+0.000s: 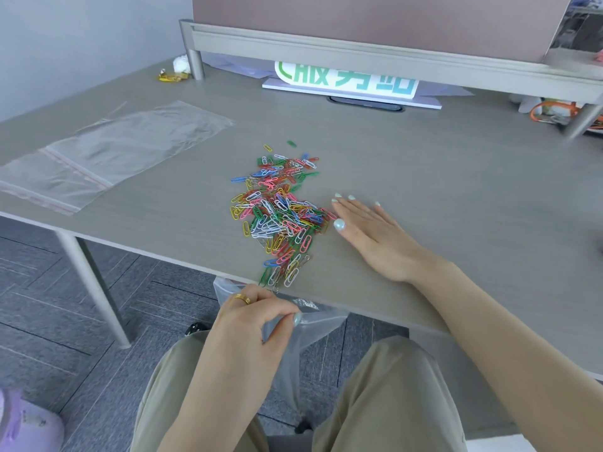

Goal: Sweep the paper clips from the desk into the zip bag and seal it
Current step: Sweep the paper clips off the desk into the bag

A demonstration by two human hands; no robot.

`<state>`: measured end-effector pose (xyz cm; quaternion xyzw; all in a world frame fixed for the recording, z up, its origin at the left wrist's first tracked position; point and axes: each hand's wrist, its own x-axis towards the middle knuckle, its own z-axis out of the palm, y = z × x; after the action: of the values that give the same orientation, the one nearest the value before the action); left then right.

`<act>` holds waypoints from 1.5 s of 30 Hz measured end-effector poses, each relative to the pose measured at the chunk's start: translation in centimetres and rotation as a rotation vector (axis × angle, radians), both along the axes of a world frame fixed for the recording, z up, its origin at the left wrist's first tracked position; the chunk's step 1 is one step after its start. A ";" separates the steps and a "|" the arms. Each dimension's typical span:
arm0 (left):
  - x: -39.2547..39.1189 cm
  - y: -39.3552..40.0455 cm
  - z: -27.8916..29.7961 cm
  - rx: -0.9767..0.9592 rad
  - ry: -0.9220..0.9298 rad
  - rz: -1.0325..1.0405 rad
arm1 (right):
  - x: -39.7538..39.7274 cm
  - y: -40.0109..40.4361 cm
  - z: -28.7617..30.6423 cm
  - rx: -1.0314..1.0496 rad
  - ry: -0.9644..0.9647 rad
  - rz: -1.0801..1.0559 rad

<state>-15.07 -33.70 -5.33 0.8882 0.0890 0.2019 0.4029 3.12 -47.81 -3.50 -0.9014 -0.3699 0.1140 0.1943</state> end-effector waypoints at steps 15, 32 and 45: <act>-0.1 0.3 0.3 0.019 0.007 0.014 | -6.0 -0.5 -0.2 -0.139 -0.131 0.302; -0.4 0.5 0.1 0.006 -0.002 0.024 | -8.1 0.8 0.1 -0.038 -0.138 0.298; -0.4 0.9 0.0 0.021 -0.001 0.029 | -1.7 3.0 -0.5 -0.032 -0.030 0.088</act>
<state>-15.44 -32.82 -5.29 0.8910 0.0994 0.2090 0.3907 1.38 -44.76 -3.99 -0.8888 -0.4102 0.1146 0.1692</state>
